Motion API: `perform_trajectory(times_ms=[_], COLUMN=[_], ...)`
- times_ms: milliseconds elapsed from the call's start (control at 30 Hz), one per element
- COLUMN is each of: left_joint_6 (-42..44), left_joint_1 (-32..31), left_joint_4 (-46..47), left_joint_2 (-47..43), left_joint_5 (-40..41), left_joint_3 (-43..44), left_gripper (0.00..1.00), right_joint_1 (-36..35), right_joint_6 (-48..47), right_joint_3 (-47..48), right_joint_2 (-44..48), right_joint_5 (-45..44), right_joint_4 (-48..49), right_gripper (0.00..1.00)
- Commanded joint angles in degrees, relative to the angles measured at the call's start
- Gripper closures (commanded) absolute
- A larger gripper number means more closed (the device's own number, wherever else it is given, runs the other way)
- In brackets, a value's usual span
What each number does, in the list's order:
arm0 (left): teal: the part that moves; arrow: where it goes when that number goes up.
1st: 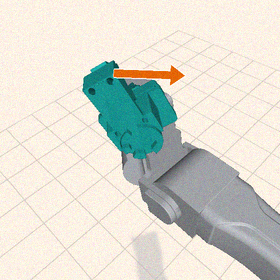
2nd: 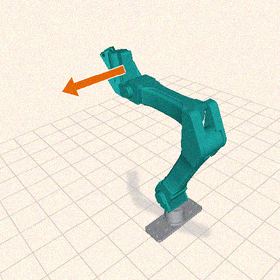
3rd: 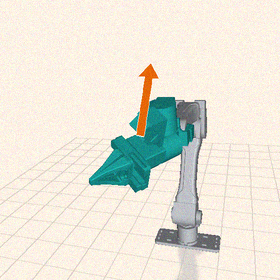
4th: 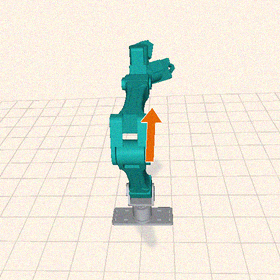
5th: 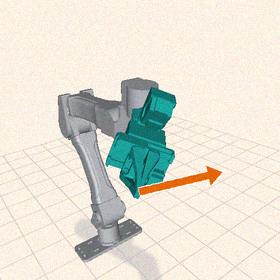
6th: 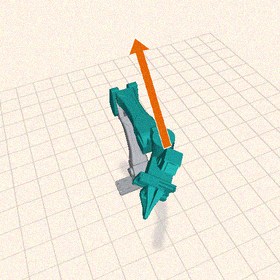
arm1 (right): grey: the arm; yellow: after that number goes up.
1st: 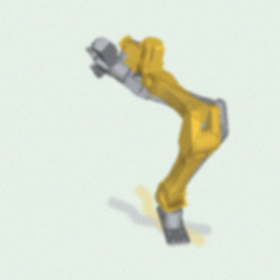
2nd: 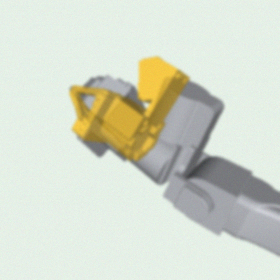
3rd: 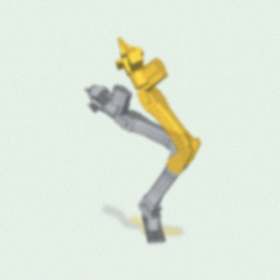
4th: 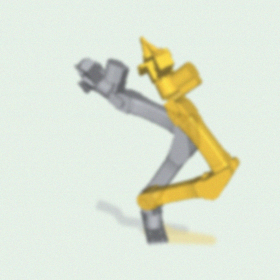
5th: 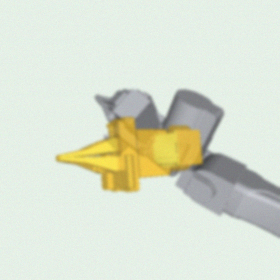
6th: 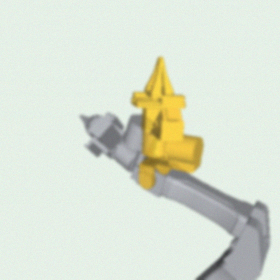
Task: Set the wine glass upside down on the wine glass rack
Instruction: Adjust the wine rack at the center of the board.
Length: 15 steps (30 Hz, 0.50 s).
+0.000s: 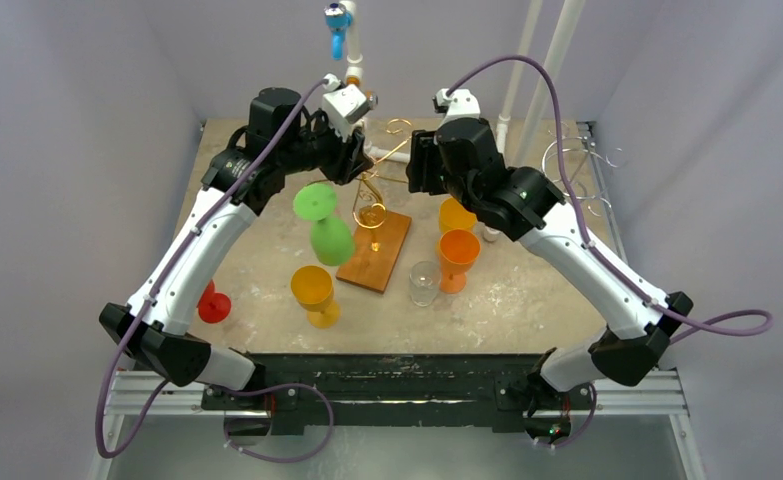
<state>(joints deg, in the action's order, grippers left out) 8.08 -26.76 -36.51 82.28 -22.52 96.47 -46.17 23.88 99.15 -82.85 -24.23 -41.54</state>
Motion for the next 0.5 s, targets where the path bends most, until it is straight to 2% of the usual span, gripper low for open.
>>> perform_trajectory(times_ms=[0, 133, 333, 467], left_joint_6=[-1.0, -1.0, -0.8, -0.7], left_joint_1=[0.0, 0.0, 0.0, 0.0], left_joint_4=[-0.7, -0.8, -1.2, -3.3], left_joint_2=[-1.9, -2.3, -2.1, -2.0], left_joint_5=[0.1, -0.2, -1.0, -3.9], left_joint_3=[2.4, 2.5, 4.7, 7.8], left_gripper=[0.58, 0.58, 0.57, 0.52], right_joint_1=[0.2, 0.2, 0.2, 0.3], right_joint_6=[-1.1, -0.6, -0.2, 0.2], right_joint_3=[2.4, 0.9, -0.7, -1.8], right_joint_2=[-0.3, 0.2, 0.7, 0.8], right_joint_5=[2.4, 2.7, 2.7, 2.8], right_joint_4=[2.0, 2.5, 2.8, 2.9], right_gripper=[0.50, 0.61, 0.72, 0.75])
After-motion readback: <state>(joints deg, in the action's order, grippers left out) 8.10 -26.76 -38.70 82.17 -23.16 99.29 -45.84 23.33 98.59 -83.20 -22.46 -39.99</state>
